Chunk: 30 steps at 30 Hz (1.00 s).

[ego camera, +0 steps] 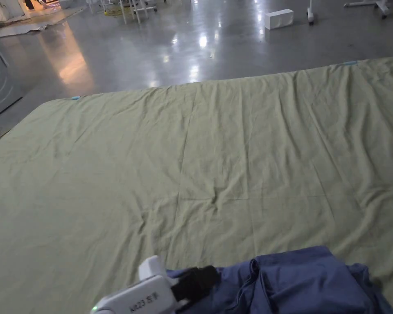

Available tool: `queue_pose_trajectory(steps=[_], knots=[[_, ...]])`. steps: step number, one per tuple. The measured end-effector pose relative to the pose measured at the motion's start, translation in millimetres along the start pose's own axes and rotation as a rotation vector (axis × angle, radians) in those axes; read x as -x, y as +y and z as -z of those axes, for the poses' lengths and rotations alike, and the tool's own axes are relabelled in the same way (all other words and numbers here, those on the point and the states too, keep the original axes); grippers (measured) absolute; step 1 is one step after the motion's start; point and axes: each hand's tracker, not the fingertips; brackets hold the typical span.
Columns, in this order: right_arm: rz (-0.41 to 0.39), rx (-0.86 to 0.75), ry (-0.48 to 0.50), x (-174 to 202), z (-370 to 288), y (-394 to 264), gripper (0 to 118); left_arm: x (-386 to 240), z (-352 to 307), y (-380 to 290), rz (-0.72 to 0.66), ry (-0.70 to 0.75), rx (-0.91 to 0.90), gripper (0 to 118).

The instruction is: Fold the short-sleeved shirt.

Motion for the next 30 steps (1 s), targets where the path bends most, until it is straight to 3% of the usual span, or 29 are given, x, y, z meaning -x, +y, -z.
queue_pose_trajectory(steps=[2, 5, 6, 9, 14, 15, 19, 20, 25, 28, 30], knots=[[-0.005, 0.007, -0.018, 0, -3, -1, 0, -4, 31, -19, 0.003, -0.030, 0.105, 7], [-0.005, 0.016, -0.034, -2, -9, -2, 0, -8, 72, -46, 0.003, 0.073, 0.233, 6], [-0.008, 0.017, -0.042, -3, -11, -2, 0, -10, 79, -53, 0.014, 0.029, 0.234, 5], [-0.010, 0.020, -0.057, -8, -14, -3, 0, -28, 77, -54, 0.121, 0.071, 0.213, 6], [-0.002, 0.024, -0.045, -7, -9, -2, 0, -33, 32, -35, 0.140, -0.029, 0.158, 7], [-0.005, 0.020, -0.042, -5, -8, -1, 0, -30, 16, -30, 0.144, -0.075, 0.124, 14], [-0.002, 0.022, 0.002, 2, 0, 2, 0, 5, -46, -1, 0.112, -0.081, 0.031, 105], [-0.012, 0.025, 0.007, 4, 1, 2, 0, 14, -60, 6, 0.089, -0.067, 0.000, 112], [-0.033, 0.038, 0.030, 13, 6, 2, 0, 90, -101, 39, -0.166, 0.080, -0.093, 112], [-0.033, 0.042, 0.036, 18, 6, 1, 0, 121, -88, 47, -0.349, 0.006, -0.039, 110], [-0.039, 0.049, 0.036, 22, 5, 1, 0, 83, -65, 26, -0.423, -0.124, 0.016, 107]])
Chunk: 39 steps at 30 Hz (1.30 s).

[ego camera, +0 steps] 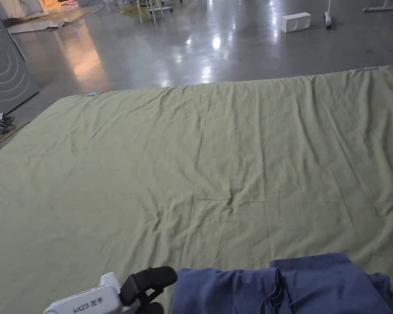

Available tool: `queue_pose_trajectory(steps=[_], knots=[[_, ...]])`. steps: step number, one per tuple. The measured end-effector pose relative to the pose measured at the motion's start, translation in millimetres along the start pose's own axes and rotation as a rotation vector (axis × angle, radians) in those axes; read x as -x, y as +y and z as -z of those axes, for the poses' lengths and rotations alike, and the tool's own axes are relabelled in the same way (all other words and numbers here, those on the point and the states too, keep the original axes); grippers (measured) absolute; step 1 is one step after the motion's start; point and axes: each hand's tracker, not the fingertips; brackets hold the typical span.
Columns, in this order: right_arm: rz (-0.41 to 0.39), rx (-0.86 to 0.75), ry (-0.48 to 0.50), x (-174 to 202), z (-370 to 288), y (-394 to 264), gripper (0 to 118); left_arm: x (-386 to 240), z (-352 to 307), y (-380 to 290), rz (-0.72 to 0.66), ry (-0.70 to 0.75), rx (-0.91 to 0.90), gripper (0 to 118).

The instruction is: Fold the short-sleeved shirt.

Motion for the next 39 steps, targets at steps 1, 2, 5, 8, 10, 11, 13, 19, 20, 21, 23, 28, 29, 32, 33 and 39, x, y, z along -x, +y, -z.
queue_pose_trajectory(steps=[1, 2, 5, 8, 10, 11, 13, 19, 20, 21, 23, 28, 29, 32, 33, 39], knots=[[-0.010, 0.000, -0.003, 2, -1, 0, 0, 2, 14, -6, -0.024, -0.046, 0.045, 101], [-0.020, 0.001, -0.007, 4, -3, 0, 0, 3, 26, -12, -0.029, -0.050, 0.074, 91], [-0.050, 0.003, -0.032, 7, -9, 0, 0, 15, 46, -16, 0.079, 0.030, 0.098, 10], [-0.055, 0.006, -0.040, 6, -13, 0, 0, -1, 39, -18, 0.108, 0.075, 0.079, 10], [-0.048, 0.016, -0.051, 4, -13, -2, 0, -3, 28, -18, 0.078, 0.048, 0.047, 10], [-0.043, 0.021, -0.053, 2, -13, -2, 0, -8, 21, -18, 0.088, 0.052, 0.035, 10], [-0.035, 0.024, -0.053, 1, -12, -3, 0, -15, 2, -16, 0.128, 0.052, -0.023, 10], [-0.025, 0.021, -0.022, 5, -3, -1, 0, -7, -79, 32, 0.189, 0.111, -0.159, 10], [-0.027, 0.020, -0.015, 6, -1, -1, 0, -11, -95, 39, 0.223, 0.157, -0.163, 10], [-0.029, 0.019, -0.003, 7, 1, -1, 0, -17, -111, 48, 0.251, 0.190, -0.168, 10], [-0.035, 0.018, 0.013, 9, 4, -2, 0, -5, -132, 77, 0.287, 0.256, -0.185, 10], [-0.034, 0.014, 0.028, 7, 4, -10, 0, -61, -107, 59, 0.460, 0.355, -0.173, 10], [-0.027, 0.013, 0.030, 6, 3, -11, 0, -70, -94, 51, 0.498, 0.335, -0.154, 10], [-0.023, 0.010, 0.021, 4, -5, -10, 0, -94, -36, 20, 0.530, 0.244, -0.071, 10], [-0.027, 0.010, 0.015, 2, -8, -11, 0, -98, -16, 11, 0.546, 0.233, -0.044, 10], [-0.015, -0.015, -0.074, -16, -35, -17, 0, -114, 104, -47, 0.649, 0.329, 0.174, 11]])
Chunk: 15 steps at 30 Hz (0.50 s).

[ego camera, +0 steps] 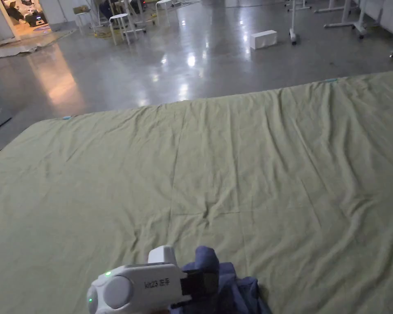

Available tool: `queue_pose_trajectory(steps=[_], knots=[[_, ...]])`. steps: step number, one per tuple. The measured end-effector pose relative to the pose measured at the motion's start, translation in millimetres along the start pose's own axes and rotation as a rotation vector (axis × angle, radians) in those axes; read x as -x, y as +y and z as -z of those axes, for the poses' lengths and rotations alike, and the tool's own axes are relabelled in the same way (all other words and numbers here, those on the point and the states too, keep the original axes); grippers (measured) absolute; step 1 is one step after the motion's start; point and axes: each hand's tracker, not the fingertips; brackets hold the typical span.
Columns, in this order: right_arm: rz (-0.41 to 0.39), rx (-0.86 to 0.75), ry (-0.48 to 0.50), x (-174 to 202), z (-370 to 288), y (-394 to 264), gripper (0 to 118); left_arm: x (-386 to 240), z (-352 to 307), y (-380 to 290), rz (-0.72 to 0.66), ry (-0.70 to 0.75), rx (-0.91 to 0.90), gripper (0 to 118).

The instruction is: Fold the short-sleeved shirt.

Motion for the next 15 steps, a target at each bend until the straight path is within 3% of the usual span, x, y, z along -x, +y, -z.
queue_pose_trajectory(steps=[4, 5, 6, 7, 8, 9, 12, 13, 14, 15], knots=[[0.053, 0.016, -0.045, -22, -10, -13, 0, -15, 22, -4, -0.050, -0.015, 0.052, 16], [0.069, 0.027, -0.053, -28, -10, -18, 0, -15, 19, -4, -0.059, -0.024, 0.035, 26], [0.081, 0.035, -0.060, -32, -10, -21, 0, -13, 14, -2, -0.084, -0.049, 0.001, 44], [0.091, 0.040, -0.067, -37, -10, -23, 0, -11, 6, -1, -0.102, -0.076, -0.028, 69], [0.097, 0.041, -0.071, -40, -11, -25, 0, -11, -9, 1, -0.116, -0.103, -0.056, 79], [0.104, 0.041, -0.072, -43, -11, -25, 0, -8, -18, 2, -0.132, -0.127, -0.088, 81], [0.129, 0.035, -0.073, -49, -9, -24, 0, 6, -43, -3, -0.229, -0.157, -0.154, 78], [0.133, 0.032, -0.073, -50, -8, -23, 0, 10, -43, -6, -0.247, -0.175, -0.156, 66], [0.136, 0.030, -0.073, -50, -6, -22, 0, 12, -40, -9, -0.253, -0.186, -0.156, 47], [0.139, 0.029, -0.074, -50, -5, -21, 0, 12, -31, -11, -0.253, -0.176, -0.145, 20]])
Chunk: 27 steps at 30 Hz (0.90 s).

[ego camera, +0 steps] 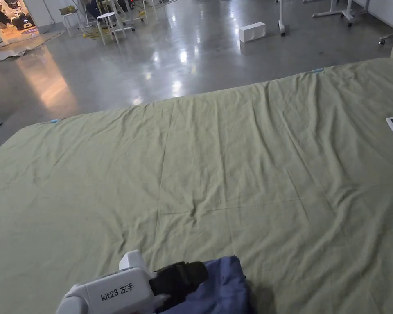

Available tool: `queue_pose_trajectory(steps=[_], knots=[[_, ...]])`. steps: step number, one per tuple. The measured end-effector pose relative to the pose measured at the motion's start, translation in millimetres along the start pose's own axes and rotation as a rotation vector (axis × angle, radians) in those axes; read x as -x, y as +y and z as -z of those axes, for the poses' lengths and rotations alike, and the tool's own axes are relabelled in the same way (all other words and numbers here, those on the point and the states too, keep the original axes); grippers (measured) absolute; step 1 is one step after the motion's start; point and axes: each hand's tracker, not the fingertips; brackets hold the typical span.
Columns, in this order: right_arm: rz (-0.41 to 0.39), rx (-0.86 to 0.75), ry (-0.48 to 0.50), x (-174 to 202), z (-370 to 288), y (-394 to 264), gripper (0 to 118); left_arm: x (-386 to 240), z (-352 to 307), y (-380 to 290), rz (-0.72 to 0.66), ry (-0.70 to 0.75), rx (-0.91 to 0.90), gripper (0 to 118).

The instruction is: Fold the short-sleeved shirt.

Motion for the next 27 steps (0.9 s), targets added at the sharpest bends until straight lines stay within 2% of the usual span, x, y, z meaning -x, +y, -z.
queue_pose_trajectory(steps=[1, 2, 5, 6, 7, 8, 9, 10, 12, 16, 19, 21, 25, 26, 27], knots=[[0.001, -0.001, 0.000, 1, 1, 1, 0, -2, 9, -7, -0.009, 0.021, 0.014, 10], [0.000, -0.004, 0.000, 3, 2, 3, 0, 0, 21, -12, -0.008, 0.050, 0.039, 10], [-0.011, -0.015, 0.003, 11, -1, 5, 0, 7, 68, -33, -0.045, -0.013, 0.152, 9], [-0.014, -0.016, 0.004, 13, -2, 6, 0, 10, 82, -39, -0.039, 0.013, 0.174, 8], [-0.017, -0.016, 0.005, 16, -3, 5, 0, 12, 96, -46, 0.024, 0.096, 0.184, 7], [-0.020, -0.013, 0.006, 18, -4, 4, 0, 16, 109, -53, 0.087, 0.200, 0.205, 1], [-0.024, -0.008, 0.007, 19, -5, 3, 0, 23, 119, -56, 0.137, 0.224, 0.215, 1], [-0.031, 0.001, 0.010, 21, -5, 0, 0, 25, 121, -58, 0.154, 0.152, 0.181, 1], [-0.043, 0.032, 0.021, 24, -2, -4, 0, 23, 115, -51, 0.052, 0.148, 0.172, 1], [-0.087, 0.078, 0.110, 45, 16, 0, 0, 11, 85, -40, 0.062, 0.077, 0.111, 1], [-0.124, 0.119, 0.272, 75, 51, 8, 0, 1, 29, -31, 0.101, -0.092, 0.016, 1], [-0.134, 0.157, 0.358, 99, 84, 10, 0, 3, -13, -25, 0.065, -0.145, -0.047, 1], [-0.030, 0.247, 0.509, 144, 167, 13, 0, 26, -71, -17, 0.009, -0.139, -0.149, 1], [-0.053, 0.275, 0.481, 156, 186, 14, 0, 35, -80, -16, 0.008, -0.112, -0.154, 1], [-0.157, 0.301, 0.397, 171, 202, 16, 0, 45, -86, -16, 0.007, -0.072, -0.161, 1]])
